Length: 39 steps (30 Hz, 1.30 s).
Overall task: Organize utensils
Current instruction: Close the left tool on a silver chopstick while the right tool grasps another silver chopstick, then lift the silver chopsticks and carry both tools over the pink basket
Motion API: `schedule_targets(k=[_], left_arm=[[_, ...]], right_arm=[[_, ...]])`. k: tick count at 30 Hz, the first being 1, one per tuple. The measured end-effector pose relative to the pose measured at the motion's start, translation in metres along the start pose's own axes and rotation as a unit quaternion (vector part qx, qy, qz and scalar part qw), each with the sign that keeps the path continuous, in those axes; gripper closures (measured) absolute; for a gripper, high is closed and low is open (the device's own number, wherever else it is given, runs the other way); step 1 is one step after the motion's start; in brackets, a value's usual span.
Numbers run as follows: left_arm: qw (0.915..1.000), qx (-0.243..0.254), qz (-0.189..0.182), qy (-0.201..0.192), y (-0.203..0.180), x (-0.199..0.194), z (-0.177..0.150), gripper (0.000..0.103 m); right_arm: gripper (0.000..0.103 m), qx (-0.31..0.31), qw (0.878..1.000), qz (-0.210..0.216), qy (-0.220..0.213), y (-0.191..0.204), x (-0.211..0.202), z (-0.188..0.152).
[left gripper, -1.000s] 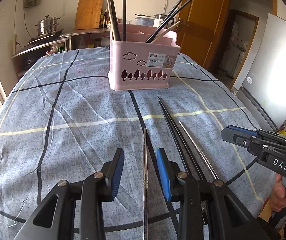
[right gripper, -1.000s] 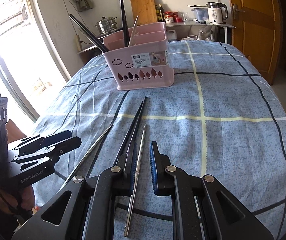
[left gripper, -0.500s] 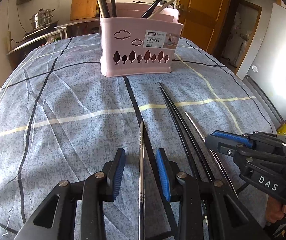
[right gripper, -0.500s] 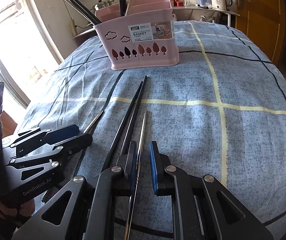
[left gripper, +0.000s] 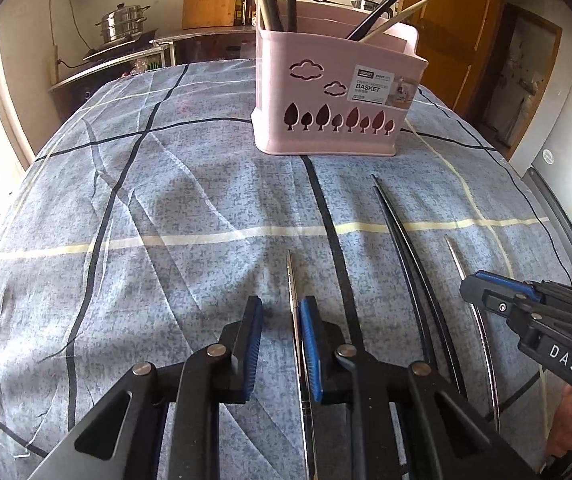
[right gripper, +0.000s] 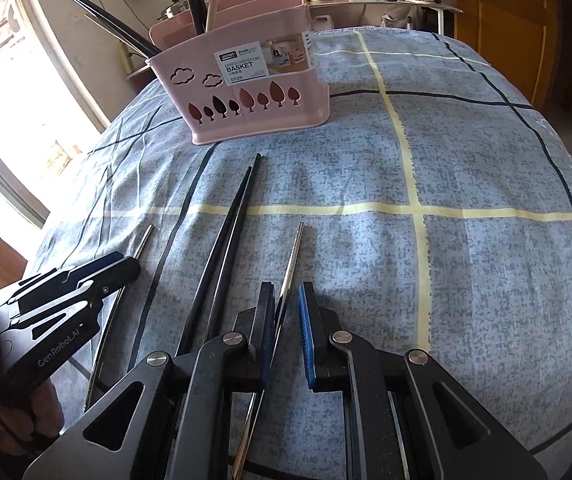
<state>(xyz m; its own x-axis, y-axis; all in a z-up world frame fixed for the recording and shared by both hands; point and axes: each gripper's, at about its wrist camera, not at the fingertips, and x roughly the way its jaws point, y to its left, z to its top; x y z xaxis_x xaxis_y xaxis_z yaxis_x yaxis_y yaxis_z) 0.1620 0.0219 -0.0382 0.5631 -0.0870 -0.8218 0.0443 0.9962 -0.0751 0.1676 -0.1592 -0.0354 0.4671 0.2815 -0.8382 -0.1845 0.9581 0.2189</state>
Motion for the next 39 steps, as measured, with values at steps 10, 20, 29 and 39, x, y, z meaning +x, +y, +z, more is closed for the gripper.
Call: schedule_targets(k=[10, 20, 29, 39], left_arm=[[0.9995, 0.022, 0.022, 0.011, -0.01, 0.009, 0.009, 0.083], [0.9997, 0.008, 0.003, 0.023, -0.001, 0.009, 0.016, 0.099], [0.9993, 0.004, -0.032, -0.02, 0.001, -0.029, 0.035, 0.099], [0.9933, 0.016, -0.053, -0.101, 0.001, -0.082, 0.077, 0.099]], right_arm=[[0.093, -0.03, 0.999, -0.041, 0.013, 0.014, 0.01, 0.015], [0.099, -0.014, 1.0, -0.024, 0.0, 0.006, -0.002, 0.019], [0.099, -0.024, 0.998, -0.002, -0.057, 0.01, -0.043, 0.039], [0.099, -0.033, 0.992, 0.0, -0.122, 0.013, -0.084, 0.064]])
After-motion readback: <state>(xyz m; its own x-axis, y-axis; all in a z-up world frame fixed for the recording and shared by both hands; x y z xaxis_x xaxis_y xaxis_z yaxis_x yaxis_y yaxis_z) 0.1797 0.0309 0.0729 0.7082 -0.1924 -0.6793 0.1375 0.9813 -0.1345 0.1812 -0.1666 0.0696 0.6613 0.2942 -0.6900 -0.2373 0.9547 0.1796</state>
